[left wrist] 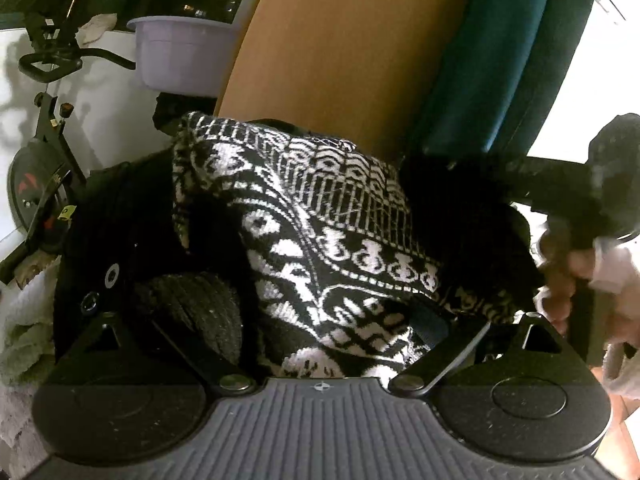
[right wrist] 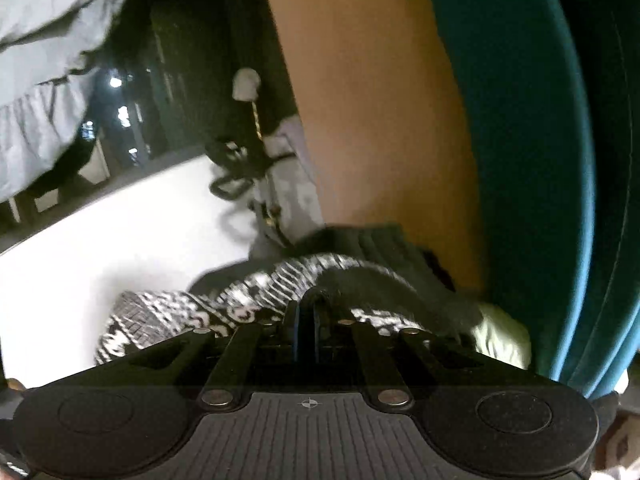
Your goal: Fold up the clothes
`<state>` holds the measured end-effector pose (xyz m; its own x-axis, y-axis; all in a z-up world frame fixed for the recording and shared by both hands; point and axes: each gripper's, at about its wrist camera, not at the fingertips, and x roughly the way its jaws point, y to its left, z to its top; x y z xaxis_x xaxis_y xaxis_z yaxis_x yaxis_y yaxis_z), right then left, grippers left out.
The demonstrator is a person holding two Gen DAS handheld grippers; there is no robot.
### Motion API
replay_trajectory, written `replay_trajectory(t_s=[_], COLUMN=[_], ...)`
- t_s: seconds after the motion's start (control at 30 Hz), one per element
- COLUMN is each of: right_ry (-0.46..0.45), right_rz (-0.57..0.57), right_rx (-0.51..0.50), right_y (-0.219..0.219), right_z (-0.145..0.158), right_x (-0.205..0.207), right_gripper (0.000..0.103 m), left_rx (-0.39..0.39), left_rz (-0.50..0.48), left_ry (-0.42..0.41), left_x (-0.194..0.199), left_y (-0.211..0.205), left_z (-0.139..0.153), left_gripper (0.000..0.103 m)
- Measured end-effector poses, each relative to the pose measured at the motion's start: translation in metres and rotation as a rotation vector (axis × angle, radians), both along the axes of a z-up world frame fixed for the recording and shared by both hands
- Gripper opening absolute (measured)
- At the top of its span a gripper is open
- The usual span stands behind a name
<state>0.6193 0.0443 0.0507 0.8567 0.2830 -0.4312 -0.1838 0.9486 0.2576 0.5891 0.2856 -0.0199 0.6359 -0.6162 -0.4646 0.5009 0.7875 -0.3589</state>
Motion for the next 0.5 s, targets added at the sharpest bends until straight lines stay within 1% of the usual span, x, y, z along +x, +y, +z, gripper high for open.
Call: replay_trajectory(t_s=[0.03,0.13,0.17,0.23,0.33,0.5], right_ry=[0.010,0.012,0.013,0.018,0.021,0.021], right_rz=[-0.002,0.005,0.002,-0.007,-0.009,-0.015], right_rx=[-0.009,-0.100,-0.113,-0.112,-0.104,-0.097], right_y=[-0.001,0.009,0.014,0.022,0.023,0.028], right_z=[-0.005,-0.016,-0.016,-0.016,-0.016,-0.015], right_x=[0.001,0.000,0.000,0.002,0.004,0.005], right_gripper=[0.006,0.007,0.007,0.007,0.007,0.007], left_rx=[0.003,0.015,0.019,0.028,0.035,0.017], left_rz=[-0.001,0.001,0.003,0.007,0.017,0.036], left_ry=[-0.001,-0.003,-0.003,0.000,0.008,0.041], left_x=[0.000,0.003,0.004,0.005,0.006,0.012], left_y=[0.000,-0.002,-0.004,-0.006,-0.010,-0.010], left_z=[0.000,-0.001,-0.001,-0.002,-0.001,0.002], left_gripper=[0.095,0.095,0.095,0.095,0.095,0.095])
